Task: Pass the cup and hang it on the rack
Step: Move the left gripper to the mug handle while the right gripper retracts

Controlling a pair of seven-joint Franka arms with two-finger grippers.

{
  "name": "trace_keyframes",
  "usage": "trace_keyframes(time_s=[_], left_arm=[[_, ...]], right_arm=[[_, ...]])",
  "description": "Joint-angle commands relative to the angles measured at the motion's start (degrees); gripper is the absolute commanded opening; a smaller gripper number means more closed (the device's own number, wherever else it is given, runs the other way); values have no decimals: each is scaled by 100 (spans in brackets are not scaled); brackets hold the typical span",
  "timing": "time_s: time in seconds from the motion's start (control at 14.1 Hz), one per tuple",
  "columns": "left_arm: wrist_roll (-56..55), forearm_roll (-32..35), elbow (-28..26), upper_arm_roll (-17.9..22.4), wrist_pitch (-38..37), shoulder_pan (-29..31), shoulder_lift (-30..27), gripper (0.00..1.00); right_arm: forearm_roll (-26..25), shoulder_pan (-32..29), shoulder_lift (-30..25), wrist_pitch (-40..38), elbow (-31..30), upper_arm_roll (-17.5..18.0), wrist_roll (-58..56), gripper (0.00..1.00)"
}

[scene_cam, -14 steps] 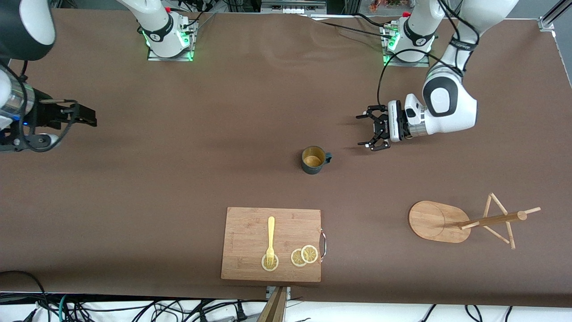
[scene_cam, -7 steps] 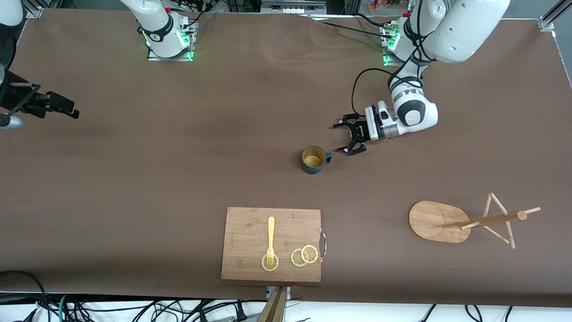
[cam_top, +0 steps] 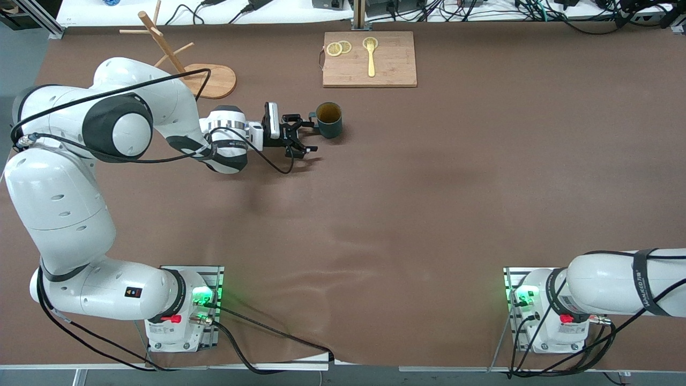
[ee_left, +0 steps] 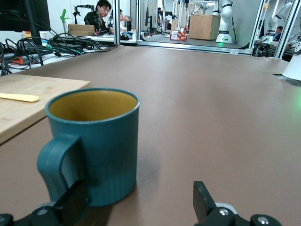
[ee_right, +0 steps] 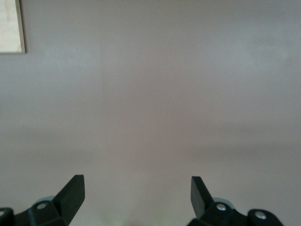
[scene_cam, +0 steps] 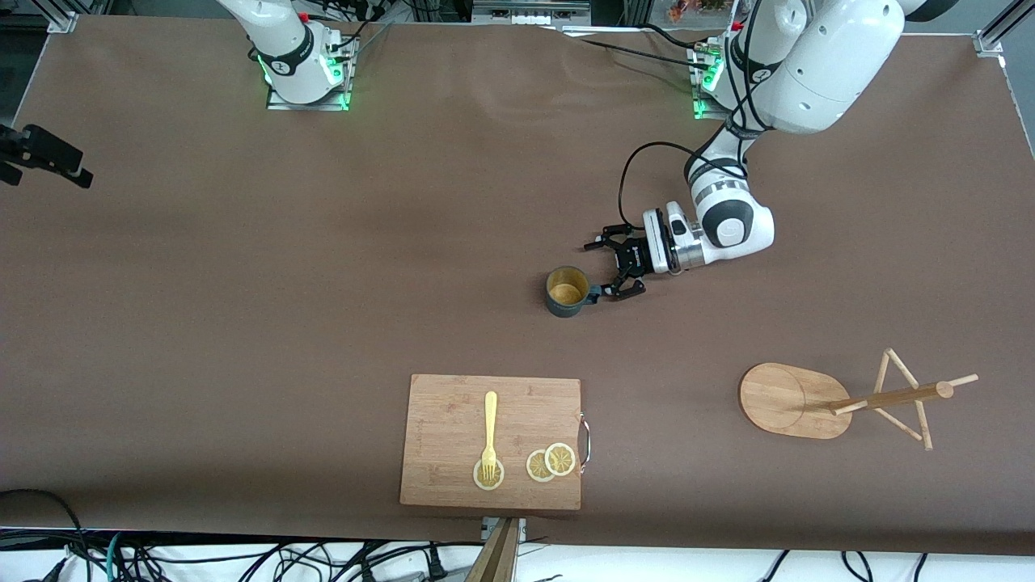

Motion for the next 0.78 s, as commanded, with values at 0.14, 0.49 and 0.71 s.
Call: trace_keyframes(time_s=[0.14,0.49,0.71], left_arm=[[1091,-315,61,-22,9,19,172,100],[1074,-254,122,154,-9,116,225,100],[1083,-245,26,189,-61,116,225,100]], right_arm=[[187,-59,148,-331,201,67,-13,100],[231,-24,165,-402,201,101,31,100],[240,-50,174,-454,201,84,31,100]])
